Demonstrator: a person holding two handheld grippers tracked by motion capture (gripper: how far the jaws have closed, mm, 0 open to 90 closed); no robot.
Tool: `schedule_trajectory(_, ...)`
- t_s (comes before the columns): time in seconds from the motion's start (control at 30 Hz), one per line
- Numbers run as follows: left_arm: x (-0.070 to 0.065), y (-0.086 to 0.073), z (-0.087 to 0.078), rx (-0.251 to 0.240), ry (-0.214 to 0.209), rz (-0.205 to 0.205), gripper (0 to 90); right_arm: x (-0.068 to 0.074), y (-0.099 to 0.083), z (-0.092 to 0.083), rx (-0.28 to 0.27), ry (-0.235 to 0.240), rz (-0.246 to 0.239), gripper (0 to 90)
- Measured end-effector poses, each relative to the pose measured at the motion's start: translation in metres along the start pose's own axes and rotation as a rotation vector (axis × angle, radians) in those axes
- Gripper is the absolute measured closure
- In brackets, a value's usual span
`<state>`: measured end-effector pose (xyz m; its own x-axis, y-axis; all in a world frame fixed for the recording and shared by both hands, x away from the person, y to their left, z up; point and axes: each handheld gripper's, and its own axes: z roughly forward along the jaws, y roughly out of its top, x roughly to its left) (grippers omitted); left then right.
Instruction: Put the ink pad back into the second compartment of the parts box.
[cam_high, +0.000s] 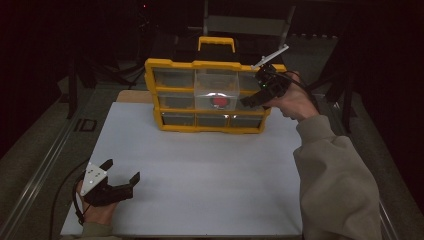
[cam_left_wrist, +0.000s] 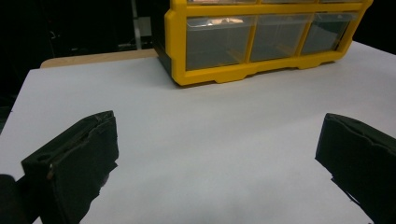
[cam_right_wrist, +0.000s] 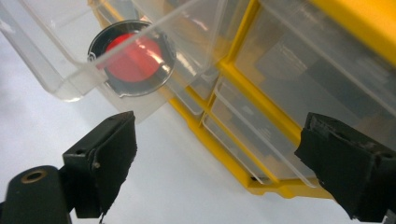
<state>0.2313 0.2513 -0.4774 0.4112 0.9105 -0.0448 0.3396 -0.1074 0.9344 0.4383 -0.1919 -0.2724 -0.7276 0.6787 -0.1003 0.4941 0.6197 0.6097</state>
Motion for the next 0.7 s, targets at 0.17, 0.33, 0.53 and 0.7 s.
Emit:
schedule_trajectory(0.17,0.0,0.0,0.001,0.002,0.001,-0.002,0.0,0.001,-0.004,0.006,0.008,0.008,-0.006,11.1)
schedule_trajectory(0.33,0.0,0.0,0.0,0.003,0.0,0.001,0.0,0.002,-0.008,0.012,0.02,0.018,-0.003,11.1)
schedule_trajectory(0.53,-0.001,0.001,0.001,0.006,-0.002,0.006,0.0,0.007,-0.012,0.016,0.028,0.026,-0.013,11.1)
schedule_trajectory(0.7,-0.001,0.0,0.001,0.005,-0.002,0.005,0.0,0.011,-0.013,0.019,0.033,0.036,-0.024,11.1)
